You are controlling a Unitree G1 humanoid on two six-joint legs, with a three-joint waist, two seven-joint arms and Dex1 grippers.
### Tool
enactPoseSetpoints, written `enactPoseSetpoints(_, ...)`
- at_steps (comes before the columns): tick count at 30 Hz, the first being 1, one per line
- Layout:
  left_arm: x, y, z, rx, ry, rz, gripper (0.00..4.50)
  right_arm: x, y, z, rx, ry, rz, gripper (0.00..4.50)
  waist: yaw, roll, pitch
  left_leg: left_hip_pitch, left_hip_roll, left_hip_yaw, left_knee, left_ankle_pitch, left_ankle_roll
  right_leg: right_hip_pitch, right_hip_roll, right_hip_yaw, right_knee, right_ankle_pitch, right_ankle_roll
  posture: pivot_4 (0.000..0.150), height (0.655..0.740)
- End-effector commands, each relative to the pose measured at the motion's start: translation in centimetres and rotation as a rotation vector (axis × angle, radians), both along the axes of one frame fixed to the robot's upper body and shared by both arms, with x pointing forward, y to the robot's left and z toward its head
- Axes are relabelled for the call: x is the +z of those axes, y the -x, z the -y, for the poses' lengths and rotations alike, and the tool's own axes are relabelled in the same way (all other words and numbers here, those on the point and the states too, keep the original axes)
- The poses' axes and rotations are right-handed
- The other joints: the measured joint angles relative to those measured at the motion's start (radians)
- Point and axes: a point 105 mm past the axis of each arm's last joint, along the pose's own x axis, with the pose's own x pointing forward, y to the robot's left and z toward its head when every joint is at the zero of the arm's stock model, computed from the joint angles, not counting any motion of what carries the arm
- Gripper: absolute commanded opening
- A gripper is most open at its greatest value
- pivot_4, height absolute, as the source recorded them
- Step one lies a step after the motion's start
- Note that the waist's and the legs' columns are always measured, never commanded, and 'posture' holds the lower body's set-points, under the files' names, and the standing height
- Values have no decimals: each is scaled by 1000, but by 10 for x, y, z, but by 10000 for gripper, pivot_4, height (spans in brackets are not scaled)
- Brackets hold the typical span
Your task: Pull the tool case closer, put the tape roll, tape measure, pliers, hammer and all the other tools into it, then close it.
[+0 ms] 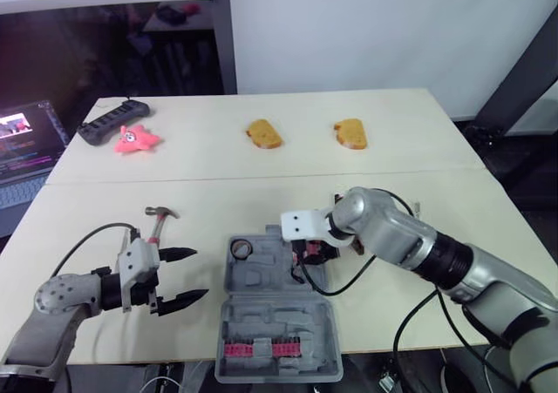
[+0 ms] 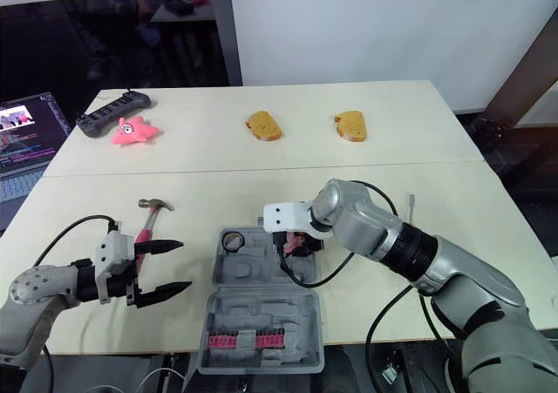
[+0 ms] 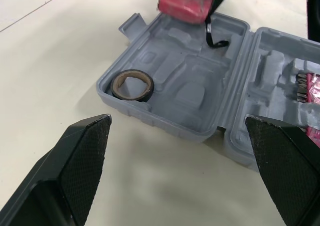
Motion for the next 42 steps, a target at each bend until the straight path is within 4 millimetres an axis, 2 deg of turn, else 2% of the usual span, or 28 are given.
enactPoseSetpoints(1, 6, 2, 3, -16, -2, 27, 45000, -3, -7, 4, 6, 16, 34, 29153, 2, 0, 0, 0, 0, 0, 0, 0, 0, 0, 0, 0, 0, 0, 0, 1500, 7400)
enactPoseSetpoints(10, 7, 1, 5, -18, 1, 31, 45000, -16, -9, 17, -1, 68, 25, 29153, 1, 0, 0, 1, 0, 0, 0, 0, 0, 1, 0, 0, 0, 0, 0, 1500, 7400)
enactPoseSetpoints(18, 9, 1, 6, -17, 3, 34, 45000, -22, 0, 15, 16, 103, -4, 29153, 3, 0, 0, 1, 0, 0, 1, 0, 0, 2, 0, 0, 0, 0, 0, 1500, 7400)
enactPoseSetpoints(28, 8, 1, 7, -15, 4, 38, 45000, 11, 16, 5, -46, 23, -39, 29153, 3, 0, 0, 0, 0, -1, 0, 0, 0, 1, 0, 0, 0, 0, 0, 1500, 7400)
enactPoseSetpoints(34, 4, 3, 10, -12, 15, 31, 45000, 16, 9, 10, -82, 63, 6, 29153, 0, 0, 0, 0, 0, 0, 0, 0, 0, 1, 0, 0, 0, 0, 0, 1500, 7400)
enactPoseSetpoints(42, 1, 6, 16, -9, 29, 27, 45000, 7, 3, 14, -66, 157, 52, 29153, 1, 0, 0, 0, 0, 0, 0, 0, 0, 1, 0, 0, 0, 0, 0, 1500, 7400)
